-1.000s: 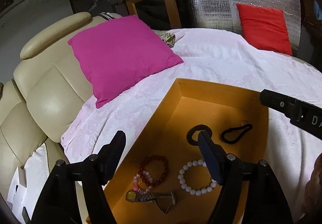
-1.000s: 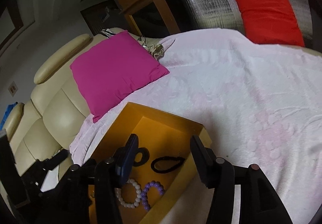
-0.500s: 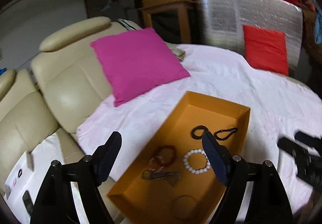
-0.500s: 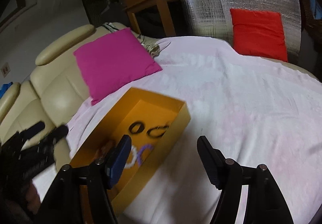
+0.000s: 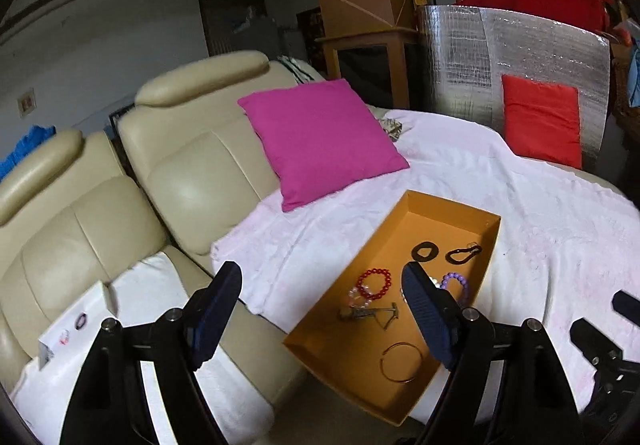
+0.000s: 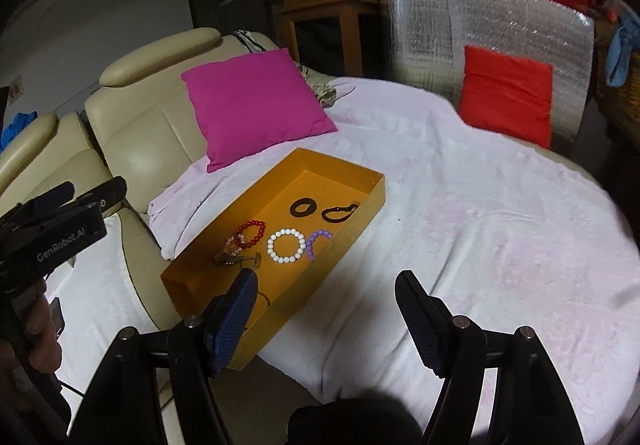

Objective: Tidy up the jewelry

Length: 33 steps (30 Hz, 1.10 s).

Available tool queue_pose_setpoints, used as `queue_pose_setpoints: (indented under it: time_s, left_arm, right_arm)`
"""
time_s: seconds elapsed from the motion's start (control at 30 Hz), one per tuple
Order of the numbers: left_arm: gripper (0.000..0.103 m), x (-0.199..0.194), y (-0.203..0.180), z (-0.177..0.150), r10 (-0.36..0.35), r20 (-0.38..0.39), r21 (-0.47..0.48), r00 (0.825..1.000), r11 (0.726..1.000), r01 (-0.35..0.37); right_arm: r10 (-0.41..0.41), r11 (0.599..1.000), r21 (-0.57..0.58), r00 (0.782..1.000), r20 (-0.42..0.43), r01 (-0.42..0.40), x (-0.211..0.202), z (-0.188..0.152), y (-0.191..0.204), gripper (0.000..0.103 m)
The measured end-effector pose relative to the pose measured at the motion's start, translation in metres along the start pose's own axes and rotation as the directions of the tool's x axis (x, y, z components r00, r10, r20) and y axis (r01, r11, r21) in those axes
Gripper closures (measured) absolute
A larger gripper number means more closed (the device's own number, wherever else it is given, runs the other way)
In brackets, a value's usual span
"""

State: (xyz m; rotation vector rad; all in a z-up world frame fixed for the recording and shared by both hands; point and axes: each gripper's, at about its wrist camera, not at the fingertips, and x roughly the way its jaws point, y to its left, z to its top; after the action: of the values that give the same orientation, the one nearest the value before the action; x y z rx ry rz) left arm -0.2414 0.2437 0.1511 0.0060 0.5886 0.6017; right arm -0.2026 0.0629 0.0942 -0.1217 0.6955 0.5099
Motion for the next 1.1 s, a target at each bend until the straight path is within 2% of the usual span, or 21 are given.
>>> queue_pose_setpoints:
  time_s: [0.27,0.43,1.1]
  left_arm:
    - [0.02,-0.023,0.003,0.0,-0.016,0.04,0.007,0.999,1.0,0.016]
    - [0.02,-0.032,0.004,0.001,-0.02,0.061,0.007,0.998,1.0,0.019]
    - [0.02,-0.023,0.01,0.0,-0.035,0.049,-0.008,0.998,0.999,0.035]
  right_arm:
    - [-0.053,0.999,-0.002,0.998,0.044,0.053,-0.024,-0.002,0.007,0.028]
    - [-0.047,0.999,0.005,0.998,0.04,0.047,-0.025,-0.001,0.007,0.028]
    - [-0.059,0.998,-0.009,0.997,0.043,0.06,-0.015,0.004,0.018,0.028]
